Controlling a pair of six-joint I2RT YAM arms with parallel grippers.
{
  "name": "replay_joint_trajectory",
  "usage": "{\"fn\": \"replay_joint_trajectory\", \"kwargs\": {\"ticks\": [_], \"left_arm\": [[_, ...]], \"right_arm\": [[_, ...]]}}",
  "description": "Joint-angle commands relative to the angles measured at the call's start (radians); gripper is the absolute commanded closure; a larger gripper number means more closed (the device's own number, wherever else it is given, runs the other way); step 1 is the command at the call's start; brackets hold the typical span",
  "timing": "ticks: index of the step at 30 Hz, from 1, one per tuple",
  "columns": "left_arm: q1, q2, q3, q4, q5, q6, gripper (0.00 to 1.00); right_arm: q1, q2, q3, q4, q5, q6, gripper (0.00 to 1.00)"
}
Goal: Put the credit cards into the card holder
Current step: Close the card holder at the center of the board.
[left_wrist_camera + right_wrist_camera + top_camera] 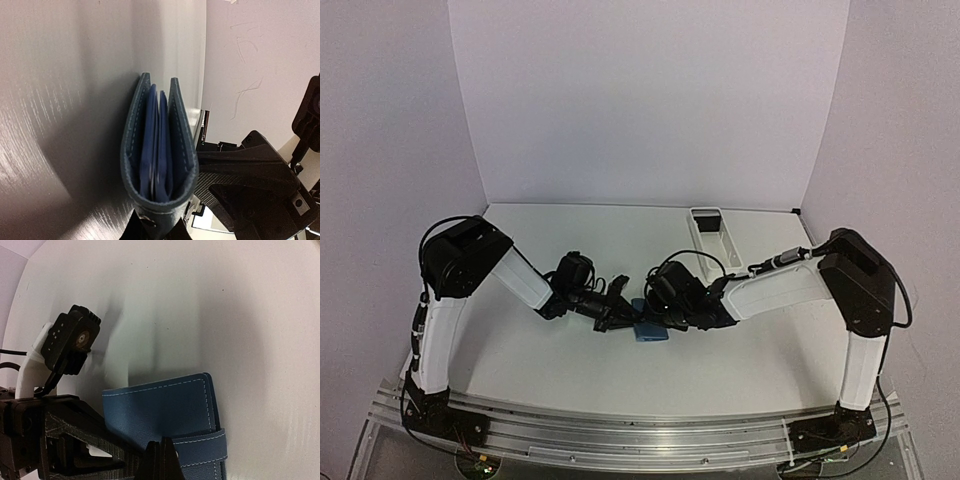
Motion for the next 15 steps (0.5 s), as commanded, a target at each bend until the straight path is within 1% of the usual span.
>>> {"fn": "replay_joint_trajectory", "kwargs": {"ticks": [1, 11, 15], "left_arm": [[-0.014, 0.124, -0.054, -0.219, -0.079, 0.010, 1.00], [-0.015, 0.121, -0.056, -0.219, -0.082, 0.012, 1.00], [-0.015, 0.122, -0.054, -0.219, -0.080, 0.010, 1.00]], "right_arm": [[0.000, -0.053, 0.036, -0.054, 0.050, -0.045, 1.00], [-0.003, -0.080, 0.044, -0.100, 0.061, -0.058, 1.00], [-0.003, -0.043, 0.063, -0.102, 0.019, -0.050, 1.00]]}}
